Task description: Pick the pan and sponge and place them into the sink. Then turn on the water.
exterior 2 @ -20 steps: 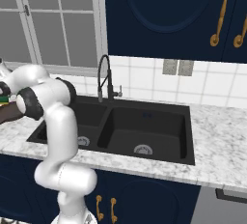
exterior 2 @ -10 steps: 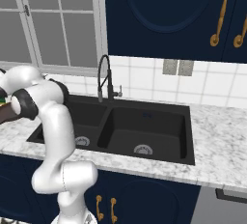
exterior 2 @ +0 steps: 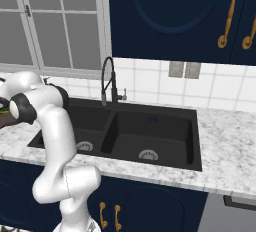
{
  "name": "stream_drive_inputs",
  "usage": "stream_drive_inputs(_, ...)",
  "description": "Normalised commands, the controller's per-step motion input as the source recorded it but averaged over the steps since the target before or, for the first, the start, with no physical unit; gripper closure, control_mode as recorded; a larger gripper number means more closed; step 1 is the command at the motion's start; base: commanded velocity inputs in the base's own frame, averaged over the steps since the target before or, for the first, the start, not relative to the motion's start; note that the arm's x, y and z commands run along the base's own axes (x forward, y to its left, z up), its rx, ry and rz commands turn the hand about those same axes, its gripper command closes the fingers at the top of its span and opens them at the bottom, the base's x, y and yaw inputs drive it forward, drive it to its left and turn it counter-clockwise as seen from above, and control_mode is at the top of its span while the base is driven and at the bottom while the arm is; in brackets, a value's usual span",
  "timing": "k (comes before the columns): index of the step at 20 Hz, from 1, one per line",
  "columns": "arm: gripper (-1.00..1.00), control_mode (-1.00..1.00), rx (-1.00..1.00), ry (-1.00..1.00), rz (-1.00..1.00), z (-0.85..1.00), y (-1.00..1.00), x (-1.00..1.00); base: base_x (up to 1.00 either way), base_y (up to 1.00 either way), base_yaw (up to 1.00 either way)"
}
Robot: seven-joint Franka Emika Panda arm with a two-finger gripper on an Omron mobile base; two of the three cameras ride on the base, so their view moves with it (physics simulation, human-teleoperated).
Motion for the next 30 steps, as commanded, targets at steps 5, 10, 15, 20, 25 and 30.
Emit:
stream_drive_inputs(5,1.0,-1.0,0.01,-0.01,-0.05,-0.32,0.03,0.01,0.0,0.0,0.0)
stream_drive_inputs(10,1.0,-1.0,0.0,0.0,-0.05,-0.26,0.0,0.01,0.0,0.0,0.0)
stream_drive_inputs(15,1.0,-1.0,0.01,0.0,-0.05,-0.27,0.0,0.06,0.0,0.0,0.0)
stream_drive_inputs(20,1.0,-1.0,0.02,0.0,-0.05,-0.25,0.0,0.06,0.0,0.0,0.0)
stream_drive_inputs(25,1.0,-1.0,0.02,0.0,-0.04,-0.13,0.0,0.05,0.0,0.0,0.0)
stream_drive_inputs(30,1.0,-1.0,0.0,0.0,-0.05,-0.05,0.0,0.07,0.0,0.0,0.0)
